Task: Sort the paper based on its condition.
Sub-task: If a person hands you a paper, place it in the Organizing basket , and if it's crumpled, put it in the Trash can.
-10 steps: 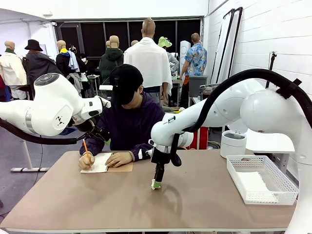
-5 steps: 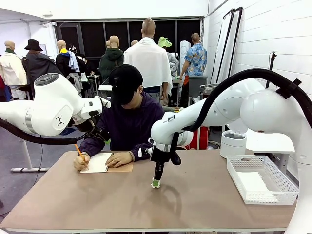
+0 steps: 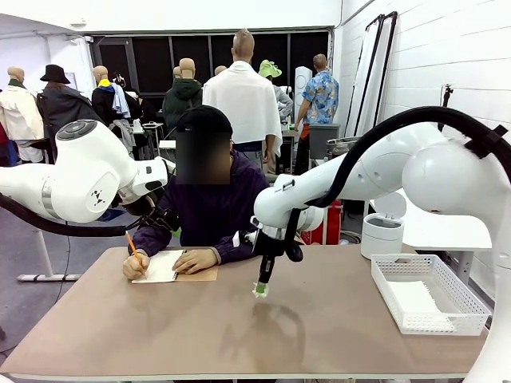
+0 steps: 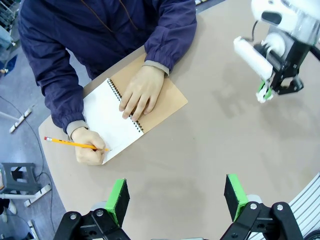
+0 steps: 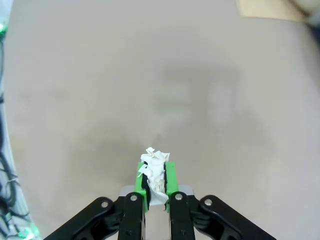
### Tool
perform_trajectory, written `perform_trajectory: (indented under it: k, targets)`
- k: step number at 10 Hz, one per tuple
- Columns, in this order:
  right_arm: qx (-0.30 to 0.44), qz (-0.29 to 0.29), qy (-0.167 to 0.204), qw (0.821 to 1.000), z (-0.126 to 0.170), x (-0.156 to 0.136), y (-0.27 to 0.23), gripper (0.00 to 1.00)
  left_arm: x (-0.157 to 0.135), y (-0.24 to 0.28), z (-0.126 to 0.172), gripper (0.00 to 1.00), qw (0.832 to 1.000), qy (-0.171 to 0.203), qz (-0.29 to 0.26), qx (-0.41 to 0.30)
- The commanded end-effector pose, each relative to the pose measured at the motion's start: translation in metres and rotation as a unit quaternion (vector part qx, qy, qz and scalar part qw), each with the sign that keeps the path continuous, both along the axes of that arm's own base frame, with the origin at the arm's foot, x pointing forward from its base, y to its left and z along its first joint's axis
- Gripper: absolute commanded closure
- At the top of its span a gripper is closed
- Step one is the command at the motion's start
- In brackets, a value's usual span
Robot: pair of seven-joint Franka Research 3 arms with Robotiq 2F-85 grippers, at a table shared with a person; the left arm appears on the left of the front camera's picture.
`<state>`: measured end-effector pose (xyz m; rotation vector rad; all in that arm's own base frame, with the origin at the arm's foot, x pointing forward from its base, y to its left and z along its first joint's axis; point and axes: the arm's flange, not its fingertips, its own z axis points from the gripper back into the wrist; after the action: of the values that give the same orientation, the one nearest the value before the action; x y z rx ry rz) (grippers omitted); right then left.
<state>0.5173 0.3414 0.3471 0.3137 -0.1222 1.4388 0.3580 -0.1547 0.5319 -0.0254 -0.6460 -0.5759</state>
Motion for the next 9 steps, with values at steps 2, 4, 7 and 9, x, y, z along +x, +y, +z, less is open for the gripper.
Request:
perform_trajectory:
  k: [2, 4, 7, 9]
  targets:
    - [-0.009, -0.117, -0.042, 0.992, 0.056, -0.027, -0.08, 0.83, 0.001, 0.001, -0.001, 0.0, 1.0, -0.005, 0.0, 0.001]
    - [-0.024, -0.192, -0.061, 0.979, 0.08, -0.032, -0.135, 0.83, 0.001, 0.001, -0.001, 0.0, 1.0, -0.005, 0.0, 0.001]
    - [-0.01, -0.251, -0.073, 0.965, 0.093, -0.041, -0.182, 0.83, 0.001, 0.001, -0.001, 0.0, 1.0, -0.005, 0.0, 0.001]
    - [-0.015, -0.231, -0.067, 0.971, 0.102, -0.032, -0.191, 0.83, 0.001, 0.001, -0.001, 0.0, 1.0, -0.005, 0.0, 0.001]
